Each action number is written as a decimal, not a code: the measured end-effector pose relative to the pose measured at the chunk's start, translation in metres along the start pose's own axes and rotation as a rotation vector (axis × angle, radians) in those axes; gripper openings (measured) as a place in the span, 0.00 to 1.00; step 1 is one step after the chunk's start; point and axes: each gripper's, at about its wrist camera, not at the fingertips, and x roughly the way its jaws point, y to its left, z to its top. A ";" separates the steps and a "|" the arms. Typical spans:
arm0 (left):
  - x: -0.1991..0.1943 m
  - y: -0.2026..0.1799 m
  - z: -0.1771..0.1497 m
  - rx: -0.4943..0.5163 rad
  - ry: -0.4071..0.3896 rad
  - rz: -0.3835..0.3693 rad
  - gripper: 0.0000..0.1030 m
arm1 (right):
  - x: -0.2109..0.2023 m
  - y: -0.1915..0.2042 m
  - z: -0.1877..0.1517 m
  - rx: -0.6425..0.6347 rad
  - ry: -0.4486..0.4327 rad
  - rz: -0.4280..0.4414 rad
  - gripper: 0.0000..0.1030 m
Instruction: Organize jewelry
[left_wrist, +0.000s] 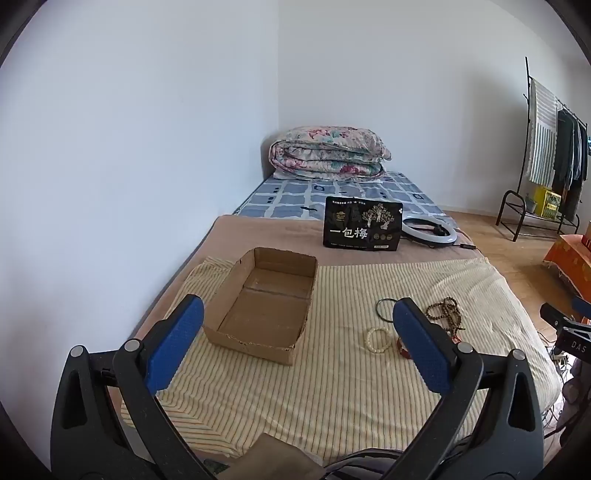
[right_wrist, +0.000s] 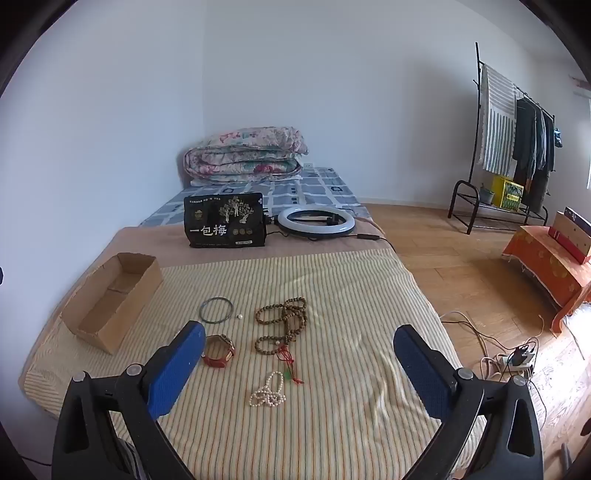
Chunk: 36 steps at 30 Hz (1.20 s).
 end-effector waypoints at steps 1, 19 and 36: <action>0.000 0.000 0.000 0.000 -0.001 -0.002 1.00 | 0.000 -0.001 0.000 0.002 0.000 0.000 1.00; -0.001 -0.001 0.001 0.000 -0.006 -0.004 1.00 | 0.003 -0.006 -0.003 0.008 0.003 -0.012 1.00; -0.009 -0.004 0.010 0.000 -0.015 -0.003 1.00 | 0.003 -0.006 -0.003 0.008 0.007 -0.008 1.00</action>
